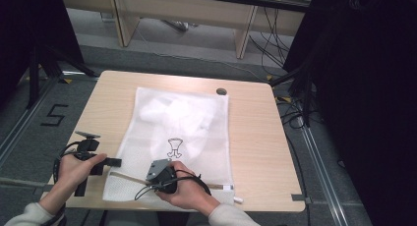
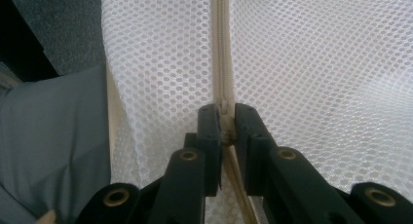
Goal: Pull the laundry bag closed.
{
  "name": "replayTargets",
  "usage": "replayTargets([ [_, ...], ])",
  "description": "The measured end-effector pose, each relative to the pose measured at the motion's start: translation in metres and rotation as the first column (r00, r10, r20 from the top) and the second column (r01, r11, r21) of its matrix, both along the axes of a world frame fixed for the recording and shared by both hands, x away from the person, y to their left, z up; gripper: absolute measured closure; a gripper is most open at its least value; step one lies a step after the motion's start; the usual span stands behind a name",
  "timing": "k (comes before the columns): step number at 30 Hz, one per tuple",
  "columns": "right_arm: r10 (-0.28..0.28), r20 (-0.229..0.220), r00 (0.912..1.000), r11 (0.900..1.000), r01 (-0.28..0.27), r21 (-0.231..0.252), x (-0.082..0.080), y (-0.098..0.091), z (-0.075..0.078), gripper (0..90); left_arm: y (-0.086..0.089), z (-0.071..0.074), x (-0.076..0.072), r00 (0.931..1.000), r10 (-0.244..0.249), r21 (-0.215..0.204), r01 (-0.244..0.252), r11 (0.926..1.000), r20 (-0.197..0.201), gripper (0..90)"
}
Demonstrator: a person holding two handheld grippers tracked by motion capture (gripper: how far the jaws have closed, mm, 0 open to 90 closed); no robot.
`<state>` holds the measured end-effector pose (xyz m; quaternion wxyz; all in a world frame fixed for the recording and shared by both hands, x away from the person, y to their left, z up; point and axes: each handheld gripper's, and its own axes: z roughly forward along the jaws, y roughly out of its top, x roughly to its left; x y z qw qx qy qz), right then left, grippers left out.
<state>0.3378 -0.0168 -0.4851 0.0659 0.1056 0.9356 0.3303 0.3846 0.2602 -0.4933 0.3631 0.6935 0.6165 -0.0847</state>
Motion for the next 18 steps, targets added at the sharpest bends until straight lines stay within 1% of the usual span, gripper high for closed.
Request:
replayTargets([
  [2,0.01,0.001,0.9999,0.9999,-0.01,-0.002,0.0009,-0.0009,0.0003,82.5,0.0,-0.0001,-0.0001,1.0,0.001,0.0,-0.001,1.0,0.0,85.8],
  [3,0.011,0.012,0.9999,0.9999,-0.011,-0.005,0.0014,-0.0015,0.0006,82.5,0.0001,-0.0001,0.0,1.0,0.001,-0.001,-0.001,1.0,0.0,85.8],
  [9,0.008,0.004,1.0,1.0,-0.008,-0.002,0.002,-0.0045,0.0008,82.5,0.0,-0.0002,0.0001,1.0,0.003,0.002,-0.003,1.0,-0.001,85.8],
  [14,0.006,0.007,1.0,1.0,-0.005,-0.006,0.002,-0.0053,0.0001,82.5,0.0001,-0.0004,0.0001,1.0,0.004,0.001,-0.004,1.0,-0.002,85.8],
  [15,0.009,0.011,0.9999,0.9999,-0.008,-0.01,0.0021,-0.0054,-0.0001,82.5,-0.0005,-0.0004,0.0001,0.9999,0.011,-0.008,-0.011,0.9999,-0.002,85.8],
  [16,0.004,-0.007,1.0,0.9999,-0.004,-0.009,0.0016,-0.0059,-0.0003,82.5,0.0,-0.0003,0.0,1.0,0.005,0.001,-0.005,1.0,-0.001,85.8],
  [17,0.005,0.002,1.0,0.9999,-0.005,-0.01,0.002,-0.0062,-0.0001,82.5,0.0001,-0.0002,0.0001,1.0,0.005,0.001,-0.005,1.0,-0.001,85.8],
  [18,0.004,0.007,1.0,0.9999,-0.004,-0.012,0.0019,-0.0064,0.0001,82.5,-0.0007,-0.0002,0.0001,0.9999,0.015,-0.009,-0.015,0.9999,-0.001,85.8],
])
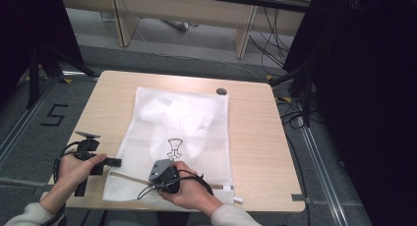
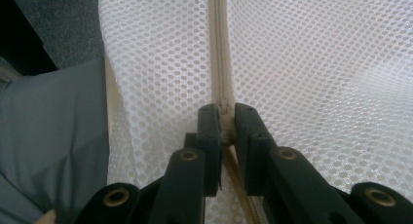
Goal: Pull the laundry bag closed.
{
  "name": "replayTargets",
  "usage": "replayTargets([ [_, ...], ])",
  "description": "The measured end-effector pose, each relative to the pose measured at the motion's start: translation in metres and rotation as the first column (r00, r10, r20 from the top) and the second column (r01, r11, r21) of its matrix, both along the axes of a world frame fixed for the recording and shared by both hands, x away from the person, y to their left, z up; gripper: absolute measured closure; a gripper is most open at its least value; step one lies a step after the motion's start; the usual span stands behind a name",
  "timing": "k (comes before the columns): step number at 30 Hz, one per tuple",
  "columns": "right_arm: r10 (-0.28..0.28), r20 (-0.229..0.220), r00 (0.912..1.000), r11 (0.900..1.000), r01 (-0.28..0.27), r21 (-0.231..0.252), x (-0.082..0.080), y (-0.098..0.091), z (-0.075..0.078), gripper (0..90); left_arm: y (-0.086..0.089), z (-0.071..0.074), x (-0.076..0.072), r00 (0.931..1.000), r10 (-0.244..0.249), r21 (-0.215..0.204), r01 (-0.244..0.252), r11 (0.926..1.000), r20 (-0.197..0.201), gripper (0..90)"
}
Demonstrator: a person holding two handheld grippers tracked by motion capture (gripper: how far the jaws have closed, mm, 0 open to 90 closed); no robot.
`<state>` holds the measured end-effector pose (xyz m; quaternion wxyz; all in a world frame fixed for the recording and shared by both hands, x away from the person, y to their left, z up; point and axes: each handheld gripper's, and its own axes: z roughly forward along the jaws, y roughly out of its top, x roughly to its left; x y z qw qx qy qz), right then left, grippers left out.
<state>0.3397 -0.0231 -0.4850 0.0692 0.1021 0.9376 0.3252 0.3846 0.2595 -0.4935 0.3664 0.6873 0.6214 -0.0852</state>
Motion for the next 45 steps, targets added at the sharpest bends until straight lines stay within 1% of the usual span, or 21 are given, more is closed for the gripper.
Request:
replayTargets([
  [2,-0.005,-0.009,0.9999,1.0,0.005,0.005,-0.001,-0.001,0.001,82.5,0.001,0.0,0.0,0.9999,-0.011,0.009,0.011,0.9999,0.0,85.8],
  [3,-0.003,-0.006,1.0,1.0,0.003,0.005,-0.001,-0.001,0.001,82.5,0.001,0.0,0.0,1.0,-0.009,0.01,0.009,0.9999,0.001,85.8],
  [4,-0.003,-0.006,1.0,1.0,0.003,-0.007,-0.001,-0.002,0.001,82.5,0.001,0.0,0.0,1.0,-0.007,0.009,0.007,0.9999,0.001,85.8],
  [13,-0.004,-0.002,1.0,1.0,0.004,-0.002,0.0,-0.004,0.0,82.5,0.0,0.0,0.0,1.0,-0.001,0.002,0.001,1.0,0.0,85.8],
  [16,0.015,0.007,0.9999,0.9999,-0.015,-0.004,0.001,-0.004,0.0,82.5,0.0,0.0,0.0,1.0,-0.002,0.002,0.002,1.0,0.0,85.8],
  [18,0.01,0.01,0.9999,0.9999,-0.01,-0.009,0.001,-0.005,0.0,82.5,0.0,0.0,0.0,1.0,-0.001,0.002,0.001,1.0,0.001,85.8],
  [19,-0.009,-0.008,0.9999,0.9999,0.009,-0.008,-0.001,-0.005,0.001,82.5,0.001,0.0,0.0,1.0,0.0,0.001,0.0,1.0,0.001,85.8],
  [22,-0.003,-0.005,1.0,1.0,0.003,-0.008,0.0,-0.007,0.001,82.5,0.001,0.0,0.0,1.0,-0.007,0.01,0.007,0.9999,0.0,85.8],
  [23,-0.004,-0.005,1.0,1.0,0.004,-0.003,0.0,-0.007,0.001,82.5,0.0,0.0,0.0,1.0,0.001,0.003,-0.001,1.0,0.001,85.8],
  [25,-0.007,-0.006,1.0,0.9999,0.007,-0.007,-0.001,-0.007,0.001,82.5,0.0,0.0,0.0,1.0,0.0,0.002,0.0,1.0,0.0,85.8],
  [27,-0.015,-0.018,0.9997,0.9999,0.015,-0.006,-0.001,-0.007,0.0,82.5,0.0,0.0,0.0,1.0,0.0,0.002,0.0,1.0,0.001,85.8],
  [29,-0.011,-0.008,0.9999,0.9999,0.011,-0.011,0.0,-0.008,0.0,82.5,0.001,0.0,0.0,1.0,0.001,0.004,-0.001,1.0,0.002,85.8],
  [30,-0.02,-0.014,0.9997,0.9997,0.019,-0.014,-0.001,-0.009,0.0,82.5,0.001,0.0,0.0,1.0,0.002,0.005,-0.002,1.0,0.002,85.8],
  [31,-0.011,-0.007,0.9999,0.9998,0.011,-0.014,0.0,-0.009,0.0,82.5,0.001,0.0,0.0,1.0,0.004,0.003,-0.004,1.0,0.0,85.8],
  [35,0.0,-0.007,1.0,0.9999,0.0,-0.013,0.0,-0.01,0.0,82.5,0.001,0.0,0.0,1.0,0.002,0.004,-0.002,1.0,0.002,85.8],
  [38,-0.022,-0.014,0.9997,0.9997,0.022,-0.012,-0.001,-0.011,0.001,82.5,0.001,0.0,0.0,1.0,0.001,0.005,-0.001,1.0,0.002,85.8],
  [40,-0.013,-0.007,0.9999,0.9998,0.013,-0.014,0.0,-0.012,0.001,82.5,0.001,0.0,0.0,1.0,0.003,0.003,-0.003,1.0,0.001,85.8],
  [41,-0.01,-0.014,0.9998,0.9999,0.01,-0.012,0.0,-0.013,0.001,82.5,0.001,0.0,0.0,1.0,0.004,0.003,-0.004,1.0,0.001,85.8],
  [42,-0.011,-0.008,0.9999,0.9998,0.011,-0.014,0.0,-0.013,0.001,82.5,0.001,0.0,0.0,1.0,0.006,0.002,-0.006,1.0,0.001,85.8],
  [43,-0.022,-0.02,0.9996,0.9997,0.022,-0.012,-0.001,-0.014,0.001,82.5,0.001,0.0,0.0,1.0,0.005,0.003,-0.005,1.0,0.0,85.8],
  [45,-0.024,-0.021,0.9995,0.9996,0.023,-0.015,-0.001,-0.015,0.001,82.5,0.001,-0.001,0.0,1.0,0.005,0.005,-0.005,1.0,0.0,85.8],
])
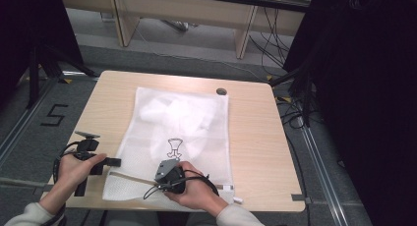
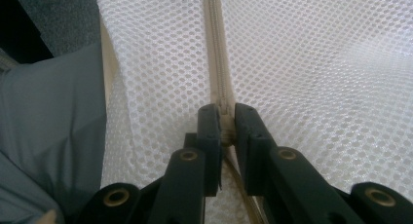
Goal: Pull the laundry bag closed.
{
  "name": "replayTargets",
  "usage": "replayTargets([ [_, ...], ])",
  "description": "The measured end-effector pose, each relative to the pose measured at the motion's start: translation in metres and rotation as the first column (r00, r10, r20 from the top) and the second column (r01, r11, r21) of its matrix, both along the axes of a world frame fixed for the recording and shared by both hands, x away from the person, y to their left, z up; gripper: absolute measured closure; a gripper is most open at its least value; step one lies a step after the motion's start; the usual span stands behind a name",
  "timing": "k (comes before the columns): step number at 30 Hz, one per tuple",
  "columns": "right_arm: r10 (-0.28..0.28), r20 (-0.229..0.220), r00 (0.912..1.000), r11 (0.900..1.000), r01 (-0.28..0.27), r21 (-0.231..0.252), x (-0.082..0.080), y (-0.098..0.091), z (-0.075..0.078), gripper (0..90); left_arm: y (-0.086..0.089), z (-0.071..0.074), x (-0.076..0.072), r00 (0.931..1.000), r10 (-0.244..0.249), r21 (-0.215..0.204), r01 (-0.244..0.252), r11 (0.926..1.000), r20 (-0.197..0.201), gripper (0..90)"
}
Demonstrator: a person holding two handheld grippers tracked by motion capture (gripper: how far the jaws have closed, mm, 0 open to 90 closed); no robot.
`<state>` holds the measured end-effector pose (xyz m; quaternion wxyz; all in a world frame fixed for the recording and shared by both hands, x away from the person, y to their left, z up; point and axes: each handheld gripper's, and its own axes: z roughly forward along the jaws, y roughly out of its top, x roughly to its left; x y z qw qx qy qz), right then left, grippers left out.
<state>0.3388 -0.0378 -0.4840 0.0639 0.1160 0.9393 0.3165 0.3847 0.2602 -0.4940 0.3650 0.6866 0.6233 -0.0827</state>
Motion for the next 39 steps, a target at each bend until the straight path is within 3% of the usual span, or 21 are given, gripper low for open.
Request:
replayTargets([
  [7,-0.004,0.001,1.0,1.0,0.004,-0.003,0.0,-0.002,0.0,82.5,0.0,0.0,0.0,1.0,0.001,0.001,-0.001,1.0,0.0,85.8],
  [10,0.027,0.016,0.9995,0.9996,-0.027,-0.01,0.002,-0.003,0.0,82.5,0.0,0.0,0.0,1.0,0.001,0.0,-0.001,1.0,-0.001,85.8],
  [11,0.004,0.001,1.0,1.0,-0.004,-0.007,0.001,-0.004,0.0,82.5,0.0,0.0,0.0,1.0,0.001,0.002,-0.001,1.0,-0.001,85.8],
  [14,0.023,0.019,0.9996,0.9997,-0.023,-0.009,0.002,-0.005,0.0,82.5,0.001,0.0,0.0,1.0,0.002,-0.001,-0.002,1.0,-0.001,85.7],
  [16,-0.008,-0.002,1.0,0.9999,0.008,-0.007,0.0,-0.006,0.0,82.5,0.001,-0.001,0.0,1.0,0.002,0.0,-0.002,1.0,-0.001,85.7],
  [39,-0.023,-0.013,0.9997,0.9997,0.023,-0.013,0.0,-0.016,0.001,82.5,0.001,-0.001,0.0,1.0,0.001,0.002,-0.001,1.0,-0.002,85.7],
])
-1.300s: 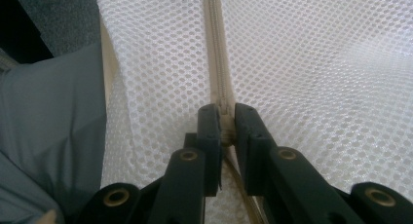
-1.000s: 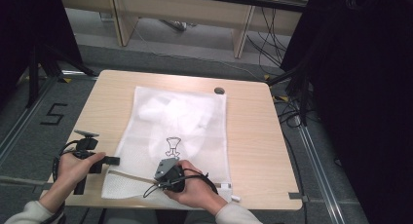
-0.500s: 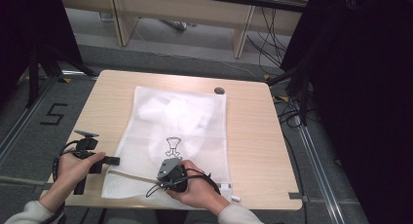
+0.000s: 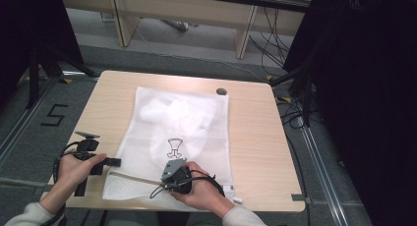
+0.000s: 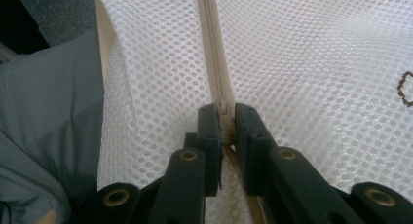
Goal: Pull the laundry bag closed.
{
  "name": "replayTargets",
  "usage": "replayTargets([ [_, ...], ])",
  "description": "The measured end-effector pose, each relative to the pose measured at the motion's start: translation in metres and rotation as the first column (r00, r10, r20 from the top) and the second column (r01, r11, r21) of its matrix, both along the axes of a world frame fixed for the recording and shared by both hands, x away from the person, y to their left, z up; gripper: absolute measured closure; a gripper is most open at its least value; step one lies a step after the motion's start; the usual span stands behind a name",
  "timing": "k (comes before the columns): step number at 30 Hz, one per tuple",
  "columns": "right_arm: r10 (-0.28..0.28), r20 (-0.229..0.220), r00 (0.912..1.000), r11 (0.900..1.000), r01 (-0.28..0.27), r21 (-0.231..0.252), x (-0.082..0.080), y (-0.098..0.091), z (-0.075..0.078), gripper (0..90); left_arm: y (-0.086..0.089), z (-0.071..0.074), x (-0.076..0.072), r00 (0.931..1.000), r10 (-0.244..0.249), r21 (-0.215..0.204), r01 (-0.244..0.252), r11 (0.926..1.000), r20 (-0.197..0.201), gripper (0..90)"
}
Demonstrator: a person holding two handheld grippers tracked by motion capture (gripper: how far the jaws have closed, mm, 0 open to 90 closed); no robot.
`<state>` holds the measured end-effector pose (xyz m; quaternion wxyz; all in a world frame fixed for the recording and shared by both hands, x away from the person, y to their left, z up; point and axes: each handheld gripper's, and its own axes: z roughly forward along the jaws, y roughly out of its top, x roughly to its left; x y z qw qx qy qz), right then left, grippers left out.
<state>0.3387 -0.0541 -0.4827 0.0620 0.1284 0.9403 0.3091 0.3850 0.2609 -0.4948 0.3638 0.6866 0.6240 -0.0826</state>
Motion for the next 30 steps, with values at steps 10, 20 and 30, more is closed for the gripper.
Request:
replayTargets([
  [10,0.004,0.006,1.0,1.0,-0.004,0.001,0.0,-0.006,0.001,82.5,0.0,0.0,0.0,1.0,0.0,0.003,0.0,1.0,0.002,85.7],
  [20,-0.014,-0.009,0.9999,0.9999,0.014,0.003,-0.001,-0.011,0.001,82.5,0.0,0.0,0.0,1.0,-0.001,0.004,0.001,1.0,0.0,85.7],
  [30,0.005,0.016,0.9999,1.0,-0.005,-0.005,0.002,-0.015,0.002,82.5,0.0,0.0,0.0,1.0,0.0,0.002,0.0,1.0,0.003,85.7],
])
